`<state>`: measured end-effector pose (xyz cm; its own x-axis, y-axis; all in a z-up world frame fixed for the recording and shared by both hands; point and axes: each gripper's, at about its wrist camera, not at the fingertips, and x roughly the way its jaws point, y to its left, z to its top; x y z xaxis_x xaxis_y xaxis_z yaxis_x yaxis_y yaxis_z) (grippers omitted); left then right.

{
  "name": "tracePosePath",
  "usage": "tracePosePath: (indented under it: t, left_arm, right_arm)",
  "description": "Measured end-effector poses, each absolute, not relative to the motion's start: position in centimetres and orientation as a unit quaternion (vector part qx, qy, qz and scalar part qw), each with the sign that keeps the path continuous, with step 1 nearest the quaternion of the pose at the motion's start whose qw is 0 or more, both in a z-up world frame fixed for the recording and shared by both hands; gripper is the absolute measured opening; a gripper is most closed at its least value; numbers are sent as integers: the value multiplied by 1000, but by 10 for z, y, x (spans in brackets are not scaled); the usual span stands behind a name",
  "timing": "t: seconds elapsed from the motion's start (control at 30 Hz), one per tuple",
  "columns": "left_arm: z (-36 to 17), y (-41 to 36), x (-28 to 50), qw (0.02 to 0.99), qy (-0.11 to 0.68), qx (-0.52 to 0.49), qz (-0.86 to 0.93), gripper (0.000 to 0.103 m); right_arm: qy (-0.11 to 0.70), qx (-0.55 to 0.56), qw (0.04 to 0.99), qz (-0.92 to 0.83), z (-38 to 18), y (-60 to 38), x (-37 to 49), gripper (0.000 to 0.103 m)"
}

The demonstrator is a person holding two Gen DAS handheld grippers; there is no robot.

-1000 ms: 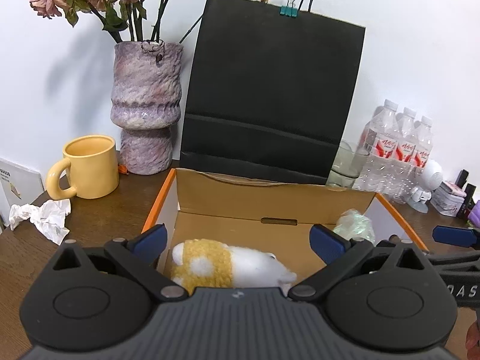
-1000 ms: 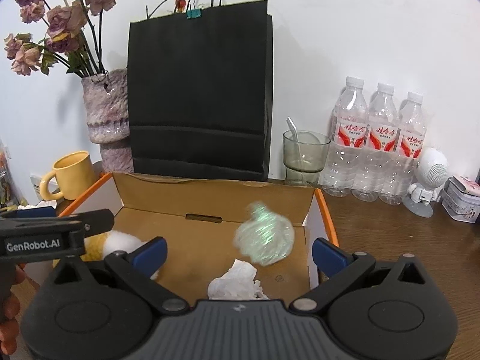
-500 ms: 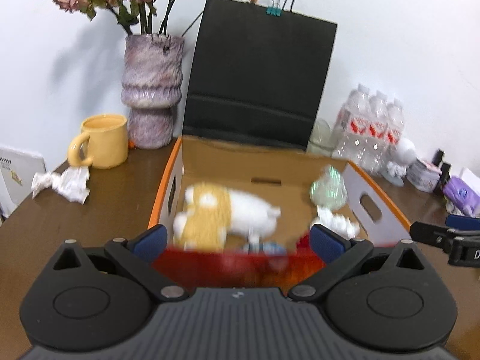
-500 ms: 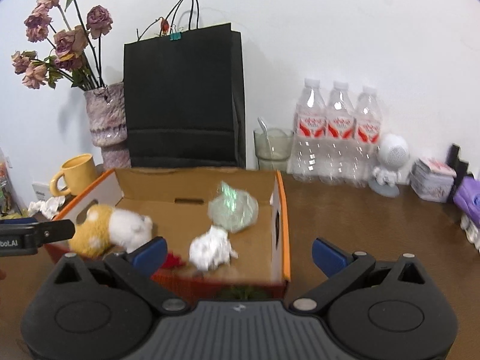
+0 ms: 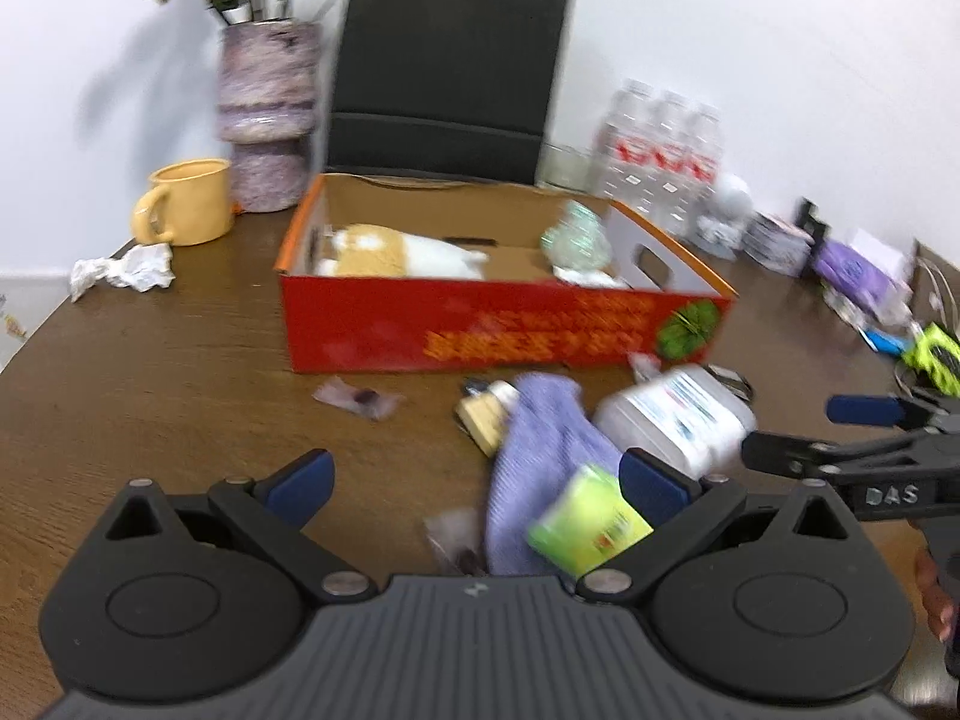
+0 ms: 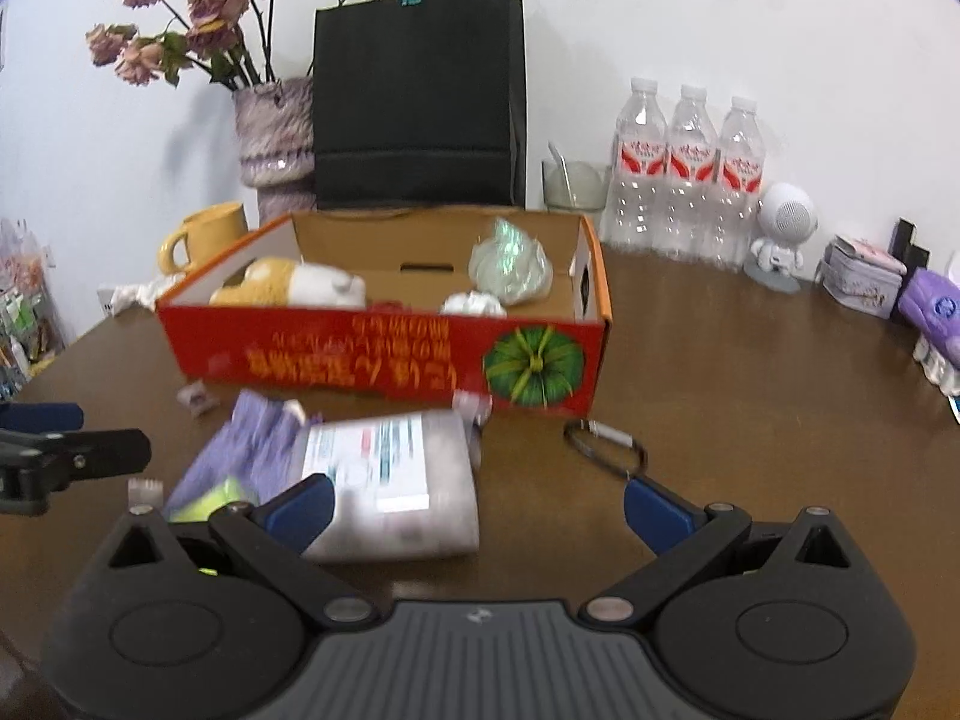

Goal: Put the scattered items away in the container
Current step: 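Grasp the green tissue pack with the left gripper while the right grasps the white wipes box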

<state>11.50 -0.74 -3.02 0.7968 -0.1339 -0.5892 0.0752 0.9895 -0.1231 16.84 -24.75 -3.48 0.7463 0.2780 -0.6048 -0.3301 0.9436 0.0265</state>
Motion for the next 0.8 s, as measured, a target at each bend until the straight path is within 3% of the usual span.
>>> tracePosePath:
  t: [0.27, 0.37, 0.43, 0.5, 0.8]
  left_arm:
    - [-48, -50, 111, 941, 323, 6, -107, 103]
    - [-55, -58, 119, 937, 327, 16, -121, 96]
    - [-60, -61, 124, 933, 335, 20, -128, 77]
    - [-64, -61, 128, 930, 341, 18, -134, 72]
    - [-42, -16, 120, 946, 303, -45, -106, 68]
  right_arm:
    - [338, -28, 931, 135, -54, -268, 143, 103]
    - [342, -23, 931, 126, -58, -275, 136, 103]
    - [343, -20, 931, 122, -59, -279, 134, 103]
    - [343, -17, 932, 118, -58, -281, 134, 103]
    - [332, -23, 929, 163, -52, -242, 155, 103]
